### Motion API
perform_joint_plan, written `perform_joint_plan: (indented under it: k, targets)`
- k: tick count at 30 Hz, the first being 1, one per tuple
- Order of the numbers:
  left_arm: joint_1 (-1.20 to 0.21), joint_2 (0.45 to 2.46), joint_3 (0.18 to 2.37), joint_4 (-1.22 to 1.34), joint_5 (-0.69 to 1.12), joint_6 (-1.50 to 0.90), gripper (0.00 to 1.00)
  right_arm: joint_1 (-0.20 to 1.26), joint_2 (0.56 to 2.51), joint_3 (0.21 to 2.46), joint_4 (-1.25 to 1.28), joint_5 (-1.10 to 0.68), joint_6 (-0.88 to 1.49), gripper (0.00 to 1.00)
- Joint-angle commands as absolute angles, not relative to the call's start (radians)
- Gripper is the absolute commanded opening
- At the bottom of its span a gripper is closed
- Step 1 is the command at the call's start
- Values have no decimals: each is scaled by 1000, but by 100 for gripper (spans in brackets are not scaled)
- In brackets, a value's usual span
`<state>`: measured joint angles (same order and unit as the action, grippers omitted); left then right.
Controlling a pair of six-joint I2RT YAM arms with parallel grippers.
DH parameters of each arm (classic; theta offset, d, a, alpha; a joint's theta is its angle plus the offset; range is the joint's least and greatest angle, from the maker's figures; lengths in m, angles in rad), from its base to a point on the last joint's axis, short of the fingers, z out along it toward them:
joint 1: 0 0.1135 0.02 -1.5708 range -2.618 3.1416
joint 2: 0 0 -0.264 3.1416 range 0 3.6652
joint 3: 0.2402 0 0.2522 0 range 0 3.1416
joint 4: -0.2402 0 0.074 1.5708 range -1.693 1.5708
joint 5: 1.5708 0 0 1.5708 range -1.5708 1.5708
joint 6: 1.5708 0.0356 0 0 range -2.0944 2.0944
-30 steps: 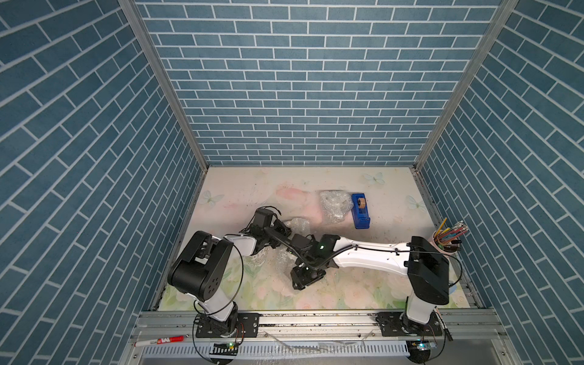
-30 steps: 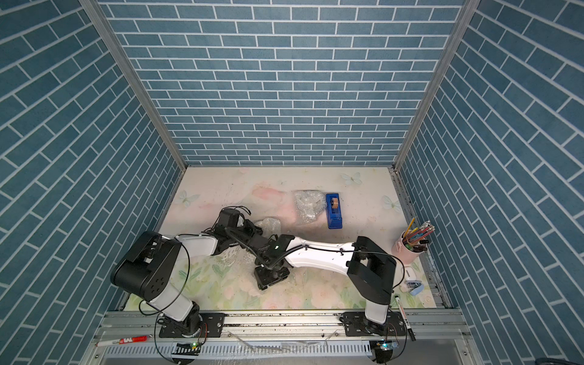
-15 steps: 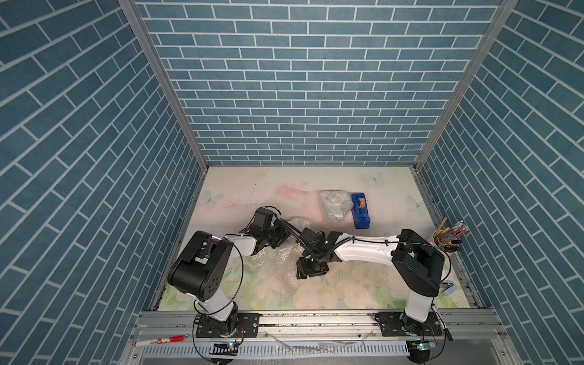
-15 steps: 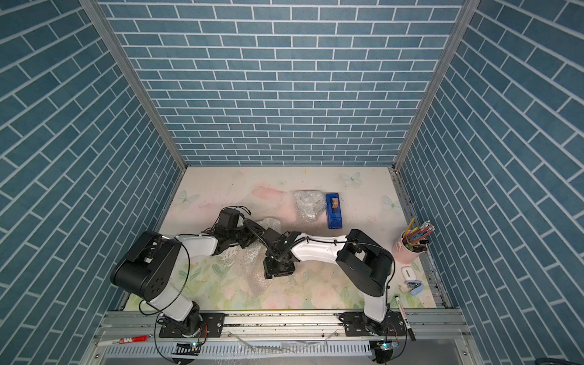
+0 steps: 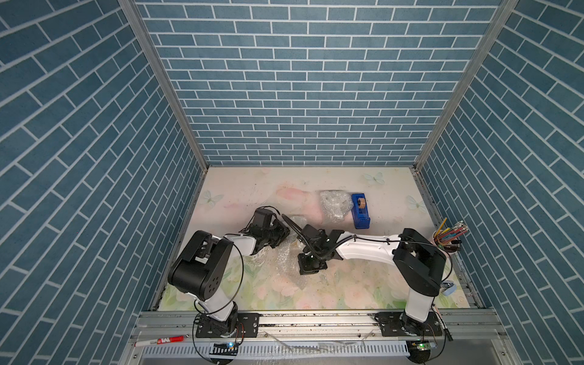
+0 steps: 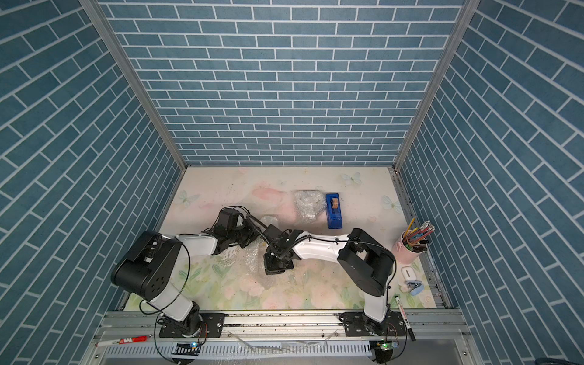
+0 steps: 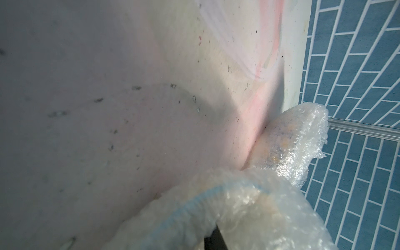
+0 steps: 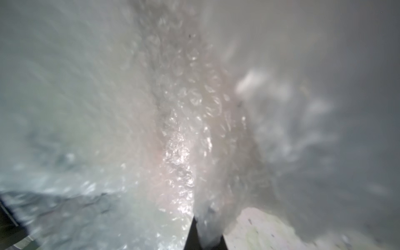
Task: Wrap bowls in bubble wrap
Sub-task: Wrap the bowl in bubble wrap.
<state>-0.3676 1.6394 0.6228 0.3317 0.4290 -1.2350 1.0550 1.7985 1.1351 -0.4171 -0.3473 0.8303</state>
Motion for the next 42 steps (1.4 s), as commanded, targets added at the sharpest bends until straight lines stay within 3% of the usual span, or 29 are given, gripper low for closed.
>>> perform_joint_plan:
  k: [1,9,15,21,30,36,42]
  targets:
    - [-376,1681,593,232,419,-1222,17,1022,1688,1160,-406,-306,822,0]
    - [-377,1676,594,231,421,-1214,17,934,1731,1332,-403,-301,782,0]
    - [-383,1652,606,216,428,-1209,17,867,1872,1466,-377,-316,806,0]
    - [-408,1561,650,144,409,-1183,17,852,2009,1599,-520,-293,807,0]
    - [-415,1379,683,84,386,-1174,25,847,2064,1612,-639,-274,802,0]
    - [-445,1196,639,40,361,-1187,36,832,2093,1643,-623,-342,820,0]
    - [-462,1182,628,-38,358,-1155,40,815,2088,1643,-576,-394,849,0]
